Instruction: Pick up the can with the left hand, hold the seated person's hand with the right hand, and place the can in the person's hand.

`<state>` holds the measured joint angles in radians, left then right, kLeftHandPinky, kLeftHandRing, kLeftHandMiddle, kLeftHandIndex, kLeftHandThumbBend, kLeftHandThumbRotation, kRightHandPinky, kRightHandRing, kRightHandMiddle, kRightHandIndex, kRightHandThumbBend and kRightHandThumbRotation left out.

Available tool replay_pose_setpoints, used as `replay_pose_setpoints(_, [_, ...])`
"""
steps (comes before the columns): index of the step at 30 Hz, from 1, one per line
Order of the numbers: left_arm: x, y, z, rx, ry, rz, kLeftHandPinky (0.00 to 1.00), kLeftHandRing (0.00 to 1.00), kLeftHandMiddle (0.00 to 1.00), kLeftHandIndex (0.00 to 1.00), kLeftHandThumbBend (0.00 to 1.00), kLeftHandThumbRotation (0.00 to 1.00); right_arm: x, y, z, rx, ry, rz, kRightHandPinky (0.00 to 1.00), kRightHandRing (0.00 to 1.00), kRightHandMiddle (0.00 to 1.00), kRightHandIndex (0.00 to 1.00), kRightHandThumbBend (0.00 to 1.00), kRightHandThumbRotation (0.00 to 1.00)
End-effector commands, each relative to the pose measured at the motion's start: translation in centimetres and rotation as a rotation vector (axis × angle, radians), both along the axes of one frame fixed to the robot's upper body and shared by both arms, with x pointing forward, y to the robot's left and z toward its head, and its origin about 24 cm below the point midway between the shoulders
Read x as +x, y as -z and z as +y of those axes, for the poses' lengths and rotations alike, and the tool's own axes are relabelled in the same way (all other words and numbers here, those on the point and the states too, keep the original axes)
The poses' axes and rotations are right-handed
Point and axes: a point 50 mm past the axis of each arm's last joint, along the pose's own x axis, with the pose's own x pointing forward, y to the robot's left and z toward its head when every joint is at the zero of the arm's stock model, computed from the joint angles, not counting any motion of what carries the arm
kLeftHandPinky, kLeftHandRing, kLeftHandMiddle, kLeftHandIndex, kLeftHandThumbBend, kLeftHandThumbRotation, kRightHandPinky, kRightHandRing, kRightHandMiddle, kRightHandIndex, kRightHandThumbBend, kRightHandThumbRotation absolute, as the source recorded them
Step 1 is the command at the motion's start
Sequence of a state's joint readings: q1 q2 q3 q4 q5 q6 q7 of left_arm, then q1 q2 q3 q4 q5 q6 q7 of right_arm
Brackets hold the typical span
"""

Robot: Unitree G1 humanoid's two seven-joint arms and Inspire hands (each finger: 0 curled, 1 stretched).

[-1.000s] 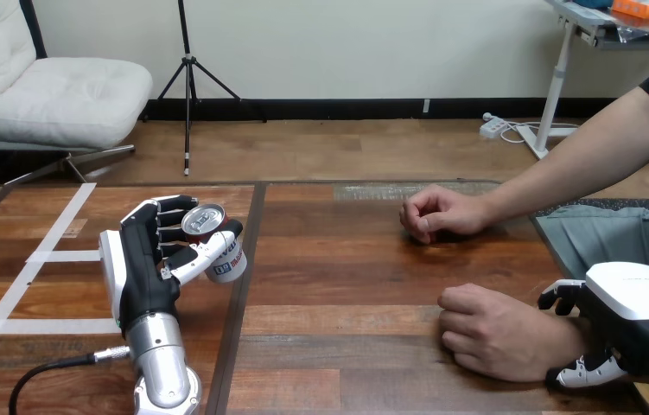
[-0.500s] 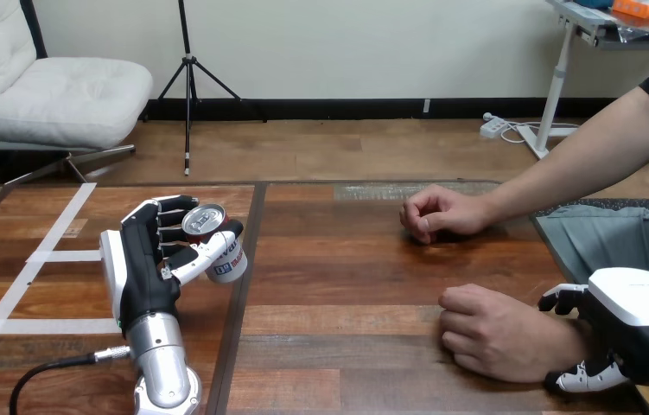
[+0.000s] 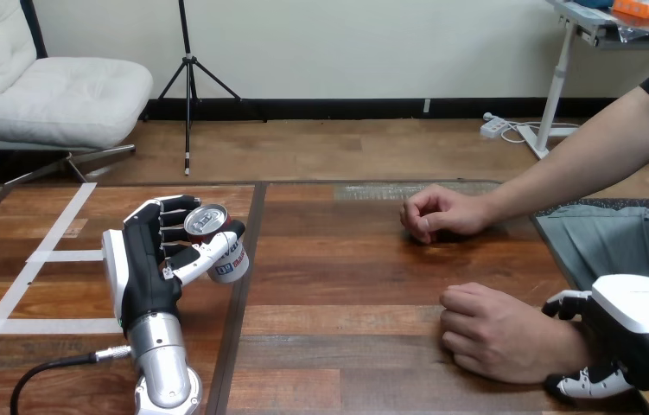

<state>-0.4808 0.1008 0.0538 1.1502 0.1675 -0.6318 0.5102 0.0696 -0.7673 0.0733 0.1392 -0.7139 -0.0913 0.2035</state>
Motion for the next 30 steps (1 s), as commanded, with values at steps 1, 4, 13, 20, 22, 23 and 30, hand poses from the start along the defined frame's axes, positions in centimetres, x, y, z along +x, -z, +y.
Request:
replay_pose_setpoints(1, [2.42, -3.75, -0.62, 0.012, 0.034, -0.156, 0.44, 0.51, 0.54, 0.54, 0.65, 0.00, -1.35, 1.07, -0.99, -0.021, 0.028, 0.090, 0.75, 0.79, 0.82, 0.80, 0.78, 0.24])
replay_pose_setpoints(4, [2.43, -3.77, -0.63, 0.011, 0.033, -0.156, 0.44, 0.51, 0.54, 0.54, 0.65, 0.00, -1.47, 1.00, -1.07, -0.024, 0.027, 0.093, 0.76, 0.79, 0.82, 0.80, 0.78, 0.24])
replay_pose_setpoints(13, [2.49, -3.80, -0.64, 0.001, 0.030, -0.155, 0.44, 0.51, 0.54, 0.54, 0.65, 0.00, -1.72, 0.97, -1.25, -0.038, 0.035, 0.109, 0.77, 0.80, 0.83, 0.80, 0.80, 0.22])
replay_pose_setpoints(20, [2.53, -3.80, -0.62, 0.006, 0.030, -0.151, 0.44, 0.51, 0.54, 0.54, 0.66, 0.00, -1.80, 1.11, -1.38, -0.040, 0.042, 0.116, 0.77, 0.80, 0.83, 0.81, 0.79, 0.22])
replay_pose_setpoints(22, [2.54, -3.79, -0.61, 0.007, 0.032, -0.150, 0.44, 0.51, 0.54, 0.54, 0.66, 0.00, -1.78, 1.19, -1.41, -0.043, 0.046, 0.117, 0.76, 0.81, 0.83, 0.81, 0.79, 0.22])
replay_pose_setpoints(23, [2.54, -3.78, -0.61, 0.006, 0.032, -0.149, 0.44, 0.51, 0.54, 0.54, 0.66, 0.00, -1.77, 1.22, -1.42, -0.046, 0.046, 0.118, 0.75, 0.81, 0.83, 0.81, 0.79, 0.22])
replay_pose_setpoints(30, [2.53, -3.81, -0.65, 0.000, 0.031, -0.154, 0.44, 0.51, 0.54, 0.54, 0.65, 0.00, -1.69, 1.36, -1.46, -0.052, 0.047, 0.121, 0.73, 0.80, 0.83, 0.82, 0.77, 0.21])
